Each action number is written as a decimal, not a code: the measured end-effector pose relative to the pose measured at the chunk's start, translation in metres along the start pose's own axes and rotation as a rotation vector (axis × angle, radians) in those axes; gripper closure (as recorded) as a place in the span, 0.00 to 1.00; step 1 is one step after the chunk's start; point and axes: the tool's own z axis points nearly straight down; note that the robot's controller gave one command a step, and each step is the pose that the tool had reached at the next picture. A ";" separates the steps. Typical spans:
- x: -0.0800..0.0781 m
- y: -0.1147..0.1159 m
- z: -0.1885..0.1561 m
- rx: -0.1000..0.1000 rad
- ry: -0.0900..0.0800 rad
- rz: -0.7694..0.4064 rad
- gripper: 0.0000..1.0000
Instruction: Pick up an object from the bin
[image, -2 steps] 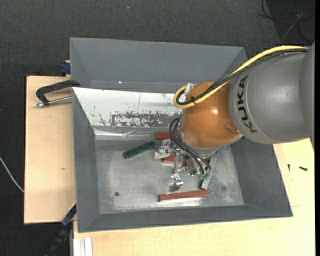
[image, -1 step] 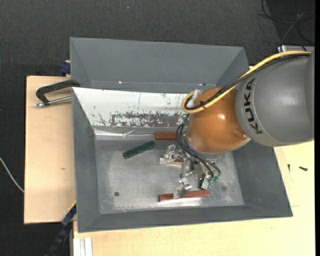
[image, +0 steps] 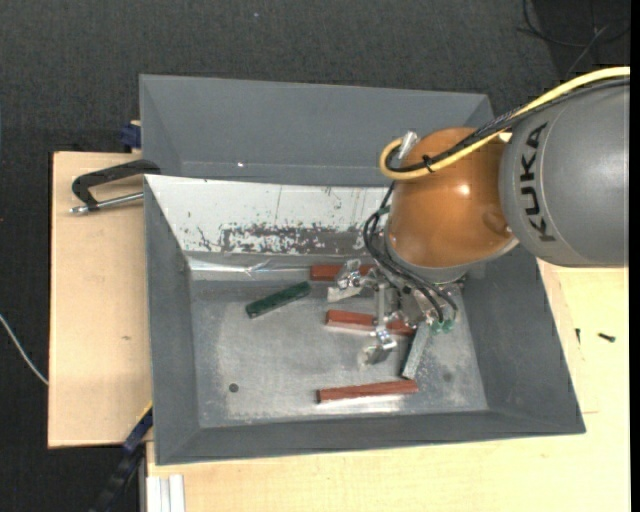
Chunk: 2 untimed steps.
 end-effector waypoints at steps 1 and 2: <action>0.012 -0.009 0.018 0.004 -0.015 -0.110 0.00; -0.029 -0.049 0.086 0.000 -0.019 -0.243 0.00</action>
Offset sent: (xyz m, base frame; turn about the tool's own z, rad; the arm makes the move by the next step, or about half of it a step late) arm 0.0366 -0.0458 -0.0943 -0.2429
